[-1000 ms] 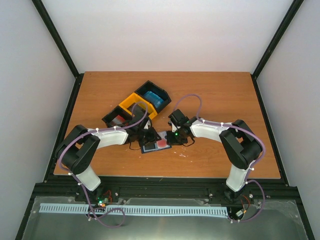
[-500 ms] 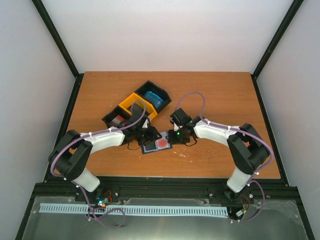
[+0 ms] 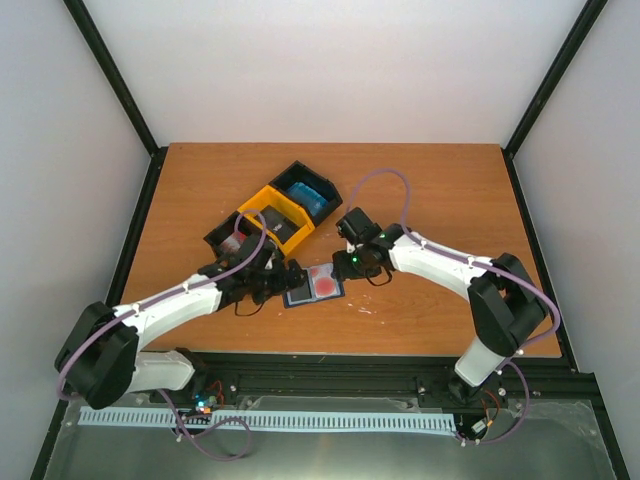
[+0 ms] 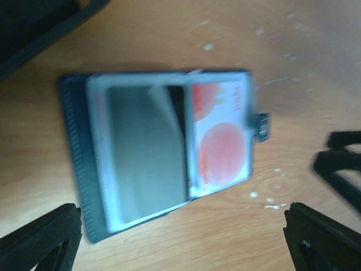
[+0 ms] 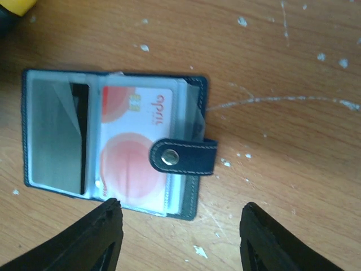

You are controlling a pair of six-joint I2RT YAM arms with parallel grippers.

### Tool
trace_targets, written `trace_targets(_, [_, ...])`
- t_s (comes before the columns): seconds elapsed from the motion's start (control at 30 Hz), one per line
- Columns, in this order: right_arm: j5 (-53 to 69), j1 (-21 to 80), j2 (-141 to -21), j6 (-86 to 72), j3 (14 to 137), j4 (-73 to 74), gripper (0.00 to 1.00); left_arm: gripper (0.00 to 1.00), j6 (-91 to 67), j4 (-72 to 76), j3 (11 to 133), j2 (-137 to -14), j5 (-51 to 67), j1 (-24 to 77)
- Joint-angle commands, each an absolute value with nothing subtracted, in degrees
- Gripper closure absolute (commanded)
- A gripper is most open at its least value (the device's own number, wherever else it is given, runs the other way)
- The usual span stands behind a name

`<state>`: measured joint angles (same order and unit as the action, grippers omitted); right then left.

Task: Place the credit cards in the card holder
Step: Insert the credit card into the card holder, then close the card holder at the center of the board.

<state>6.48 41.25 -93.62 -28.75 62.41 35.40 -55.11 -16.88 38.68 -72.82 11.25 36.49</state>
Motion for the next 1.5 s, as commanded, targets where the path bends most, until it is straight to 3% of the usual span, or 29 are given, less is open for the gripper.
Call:
trace_targets(0.0, [1.3, 43.9, -96.2, -27.8, 67.0, 38.3, 0.41, 0.00, -56.1, -19.7, 34.3, -70.2, 9.5, 36.4])
trace_targets(0.33, [-2.2, 46.8, -104.9, -26.6, 73.0, 40.3, 0.37, 0.00, -56.9, -9.8, 27.0, -70.1, 17.8, 32.0])
trace_targets(0.47, [-1.5, 46.5, -106.5, -27.3, 73.9, 39.5, 0.29, 0.00, -55.9, -6.3, 27.2, -72.1, 20.4, 30.7])
trace_targets(1.0, [8.5, 43.9, -104.0, -36.7, 65.5, 33.3, 0.25, 0.00, -54.4, -5.1, 29.4, -77.9, 19.9, 30.2])
trace_targets(1.47, [13.2, 43.8, -104.7, -36.7, 61.2, 30.2, 0.54, 0.00, -52.2, 1.6, 28.7, -78.7, 25.0, 30.1])
